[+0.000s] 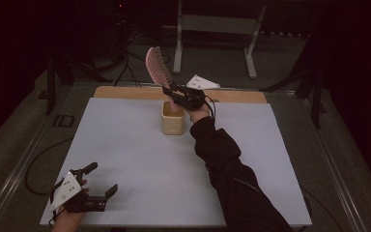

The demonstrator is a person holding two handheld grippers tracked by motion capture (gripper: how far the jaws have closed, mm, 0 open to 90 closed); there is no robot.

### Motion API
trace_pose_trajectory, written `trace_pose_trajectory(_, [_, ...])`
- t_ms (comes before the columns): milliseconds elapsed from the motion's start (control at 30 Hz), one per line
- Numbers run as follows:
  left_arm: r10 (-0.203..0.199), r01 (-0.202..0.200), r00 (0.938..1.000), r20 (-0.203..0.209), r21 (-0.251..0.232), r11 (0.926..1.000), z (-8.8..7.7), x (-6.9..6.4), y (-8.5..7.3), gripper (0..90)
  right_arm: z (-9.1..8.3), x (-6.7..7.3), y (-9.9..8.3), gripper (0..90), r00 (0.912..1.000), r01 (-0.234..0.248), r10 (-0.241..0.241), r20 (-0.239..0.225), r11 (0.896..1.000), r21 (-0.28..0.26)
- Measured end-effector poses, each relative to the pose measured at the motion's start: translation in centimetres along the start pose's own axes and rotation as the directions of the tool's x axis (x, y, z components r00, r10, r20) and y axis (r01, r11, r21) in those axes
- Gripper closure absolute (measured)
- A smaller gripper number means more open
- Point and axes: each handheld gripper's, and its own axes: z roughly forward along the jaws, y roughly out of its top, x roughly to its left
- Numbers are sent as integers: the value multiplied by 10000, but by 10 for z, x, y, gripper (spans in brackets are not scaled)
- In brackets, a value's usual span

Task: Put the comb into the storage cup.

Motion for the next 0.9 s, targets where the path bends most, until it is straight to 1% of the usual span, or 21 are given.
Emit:
trace_pose_trajectory(33, [-3, 3, 10000, 3, 5, 10000, 0, 0, 0, 0, 0, 0, 0, 709, 10000, 0, 0, 0, 10000, 0])
trace_pose_trajectory(67, [-10, 10, 10000, 1, 7, 10000, 0, 0, 0, 0, 0, -1, -2, 710, 10000, -63, 63, -26, 10000, 11])
trace_pose_trajectory(133, [-4, 4, 10000, 2, 10, 10000, 0, 0, 0, 0, 1, -2, -7, 709, 10000, -32, 32, 11, 9999, 103])
trace_pose_trajectory(167, [5, -5, 10000, -2, 4, 10000, 0, 0, 0, 0, 1, -3, -11, 709, 9999, -126, 126, -4, 9999, 108])
trace_pose_trajectory(233, [-17, 17, 10000, 10, 1, 10000, 0, 0, 0, 0, 1, -3, -13, 709, 9999, -111, 111, -2, 9999, 124])
trace_pose_trajectory(333, [-23, 23, 10000, 24, 9, 10000, 0, 0, 0, 0, 1, -4, -21, 709, 9998, -206, 208, -68, 9996, 208])
trace_pose_trajectory(400, [4, -4, 10000, 27, 13, 10000, 0, 0, 0, 0, 2, -4, -22, 709, 9997, -232, 233, -56, 9994, 241])
trace_pose_trajectory(567, [-37, 37, 10000, 41, 4, 10000, 0, 0, 0, 0, 2, -3, -30, 709, 9996, -218, 225, -152, 9988, 437])
trace_pose_trajectory(733, [-30, 29, 10000, 47, 43, 10000, 0, 0, -1, 0, 2, -4, -34, 707, 9996, -105, 125, -264, 9973, 725])
trace_pose_trajectory(900, [-56, 56, 10000, 57, 34, 10000, 1, 0, -1, 0, 2, -5, -36, 707, 9996, -45, 68, -260, 9961, 881])
